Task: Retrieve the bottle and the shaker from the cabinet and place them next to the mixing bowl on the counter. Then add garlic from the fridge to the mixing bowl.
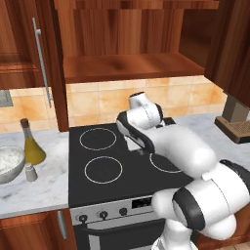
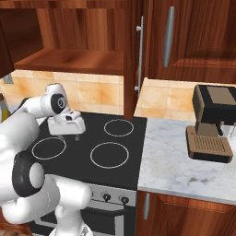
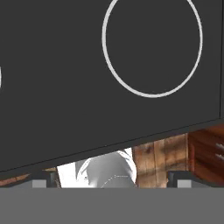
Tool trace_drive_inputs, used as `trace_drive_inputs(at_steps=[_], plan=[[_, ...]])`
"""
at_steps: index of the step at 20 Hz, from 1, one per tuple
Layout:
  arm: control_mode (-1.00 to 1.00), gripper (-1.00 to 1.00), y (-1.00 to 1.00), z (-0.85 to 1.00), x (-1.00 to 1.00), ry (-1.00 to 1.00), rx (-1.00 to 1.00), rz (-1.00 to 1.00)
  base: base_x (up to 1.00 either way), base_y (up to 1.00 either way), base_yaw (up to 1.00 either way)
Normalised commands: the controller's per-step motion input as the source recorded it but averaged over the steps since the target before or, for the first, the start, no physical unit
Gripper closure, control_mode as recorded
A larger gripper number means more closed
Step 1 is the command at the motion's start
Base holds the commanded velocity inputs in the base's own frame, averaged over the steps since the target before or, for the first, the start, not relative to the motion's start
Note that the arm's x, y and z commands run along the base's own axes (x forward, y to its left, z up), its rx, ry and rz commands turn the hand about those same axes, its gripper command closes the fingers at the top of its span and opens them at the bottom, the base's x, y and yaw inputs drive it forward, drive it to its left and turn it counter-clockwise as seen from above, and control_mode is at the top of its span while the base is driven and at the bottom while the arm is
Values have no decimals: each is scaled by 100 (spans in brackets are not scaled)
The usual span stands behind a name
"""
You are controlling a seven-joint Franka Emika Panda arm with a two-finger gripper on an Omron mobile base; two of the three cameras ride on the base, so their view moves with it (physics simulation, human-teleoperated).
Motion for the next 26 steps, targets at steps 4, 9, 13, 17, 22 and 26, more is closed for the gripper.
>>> trace_drive_inputs(at_steps=[4,9,13,17,22,26], plan=[[-100,-100,-60,16,-89,-24,0,-32,0,0,0],[-100,-100,-53,17,-17,2,5,-24,0,0,0],[-100,-100,-12,-5,0,3,10,0,0,0,0],[-100,-100,0,0,0,0,0,0,0,0,0],[100,-100,0,0,-1,0,0,0,-14,4,-22],[100,-100,0,0,0,0,0,0,-56,4,-82]])
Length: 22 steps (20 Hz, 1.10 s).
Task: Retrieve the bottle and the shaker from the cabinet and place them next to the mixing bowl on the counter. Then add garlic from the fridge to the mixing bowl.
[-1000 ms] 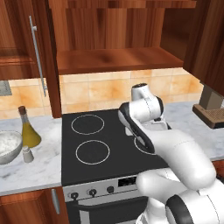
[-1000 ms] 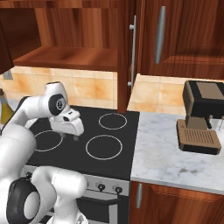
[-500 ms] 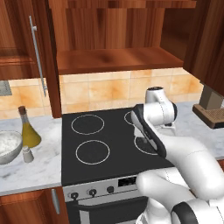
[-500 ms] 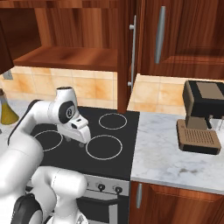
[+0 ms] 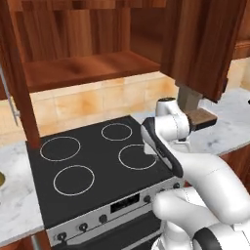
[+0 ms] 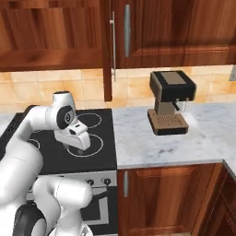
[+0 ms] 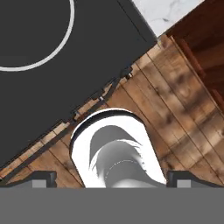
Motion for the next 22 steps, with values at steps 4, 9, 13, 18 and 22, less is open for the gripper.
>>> trace_drive_inputs(at_steps=[4,9,13,18,22], plan=[[100,-100,0,0,0,0,0,0,-44,0,-84],[100,-100,0,0,0,0,0,0,-34,8,-80],[100,-100,0,0,0,0,0,0,-14,6,-86],[100,-100,0,0,0,0,0,0,1,-10,-94],[100,-100,0,0,0,0,0,0,0,-11,-96]])
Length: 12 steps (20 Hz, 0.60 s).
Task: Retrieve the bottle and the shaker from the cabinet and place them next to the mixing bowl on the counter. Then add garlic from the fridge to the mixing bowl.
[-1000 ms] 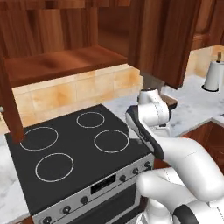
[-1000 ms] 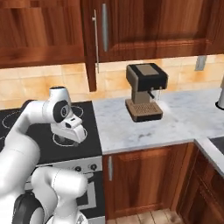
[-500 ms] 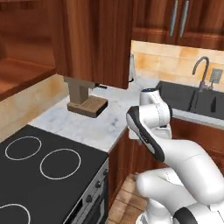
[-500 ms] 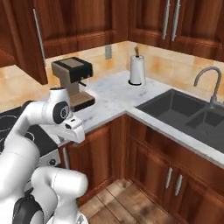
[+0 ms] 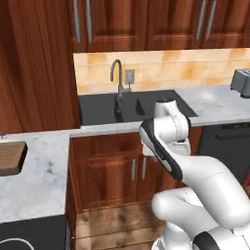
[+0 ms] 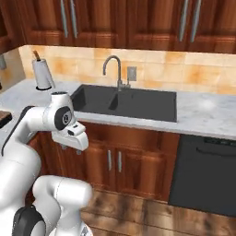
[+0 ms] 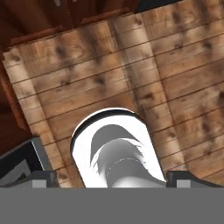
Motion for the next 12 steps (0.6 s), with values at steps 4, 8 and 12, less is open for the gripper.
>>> trace_drive_inputs(at_steps=[4,8,12], plan=[[100,-100,0,0,0,0,0,0,0,-20,-94],[100,-100,0,0,0,0,0,0,1,-53,-86],[100,-100,0,0,0,0,0,0,0,-54,-86]])
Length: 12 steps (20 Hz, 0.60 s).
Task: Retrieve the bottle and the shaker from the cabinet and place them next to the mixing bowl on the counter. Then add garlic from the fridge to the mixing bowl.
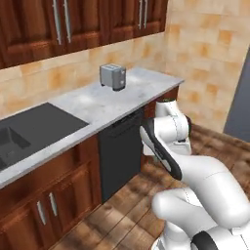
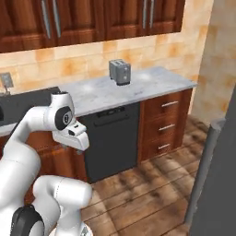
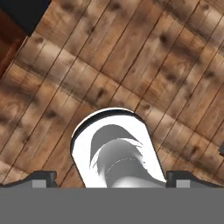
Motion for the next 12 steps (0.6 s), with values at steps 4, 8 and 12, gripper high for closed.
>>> trace_drive_inputs(at_steps=[4,8,12], plan=[[100,-100,0,0,0,0,0,0,0,-47,-87],[100,-100,0,0,0,0,0,0,0,-36,-90],[100,-100,0,0,0,0,0,0,-3,-3,-91]])
